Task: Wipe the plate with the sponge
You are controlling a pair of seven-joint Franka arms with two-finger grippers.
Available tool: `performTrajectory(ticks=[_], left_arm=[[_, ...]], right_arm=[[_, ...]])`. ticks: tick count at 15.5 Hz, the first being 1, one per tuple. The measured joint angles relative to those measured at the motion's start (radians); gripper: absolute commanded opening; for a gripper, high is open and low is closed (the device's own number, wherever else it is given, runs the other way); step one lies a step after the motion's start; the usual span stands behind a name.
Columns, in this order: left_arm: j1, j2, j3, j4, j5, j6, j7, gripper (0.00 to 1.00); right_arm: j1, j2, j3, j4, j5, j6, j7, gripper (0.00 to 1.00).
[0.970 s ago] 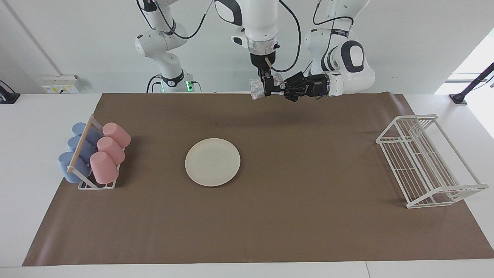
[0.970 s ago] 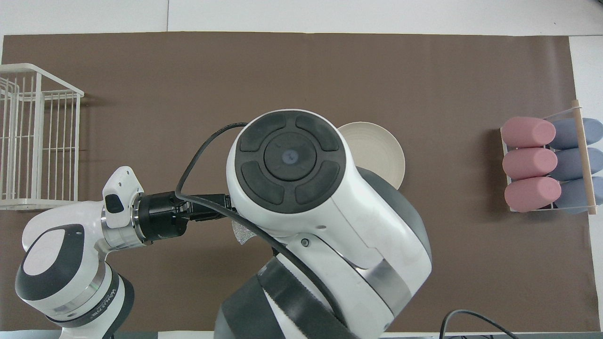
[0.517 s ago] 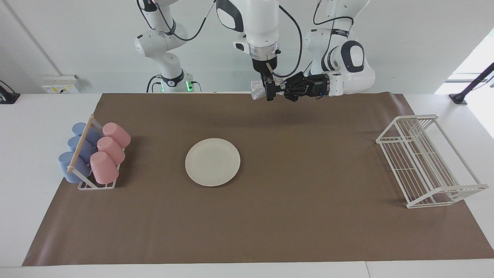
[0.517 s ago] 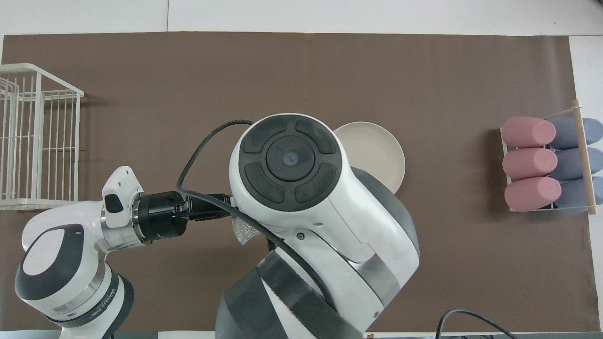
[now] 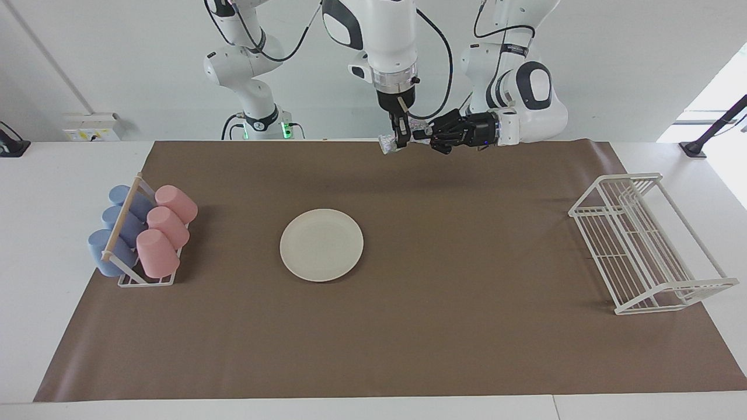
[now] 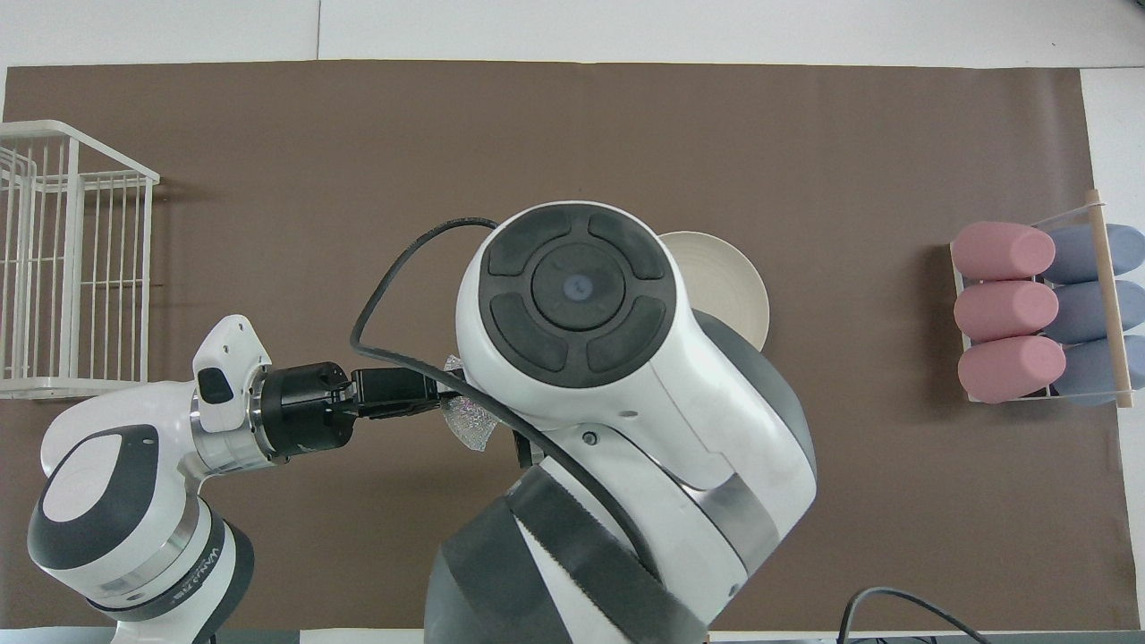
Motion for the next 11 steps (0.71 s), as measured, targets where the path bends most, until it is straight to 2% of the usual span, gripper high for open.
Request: performTrajectory(ticks=[4, 5, 6, 11], left_arm=[[0.000, 0.001, 0.000, 0.000, 0.000, 0.000, 0.000, 0.00], [0.000, 0.001, 0.000, 0.000, 0.000, 0.000, 0.000, 0.34], [0.000, 0.001, -0.001, 0.000, 0.000, 0.000, 0.000, 0.99], [0.000, 0.001, 0.002, 0.001, -0.001, 0.000, -0.058, 1.00]], right_arm=[[0.000, 0.000, 0.000, -0.001, 0.000, 0.000, -0.002, 0.00], [0.000, 0.000, 0.000, -0.002, 0.000, 0.000, -0.009, 0.00], [0.000, -0.001, 0.000, -0.002, 0.000, 0.001, -0.020, 0.00], [-0.042, -0.003, -0.003, -0.015, -0.001, 0.001, -0.138, 0.00]])
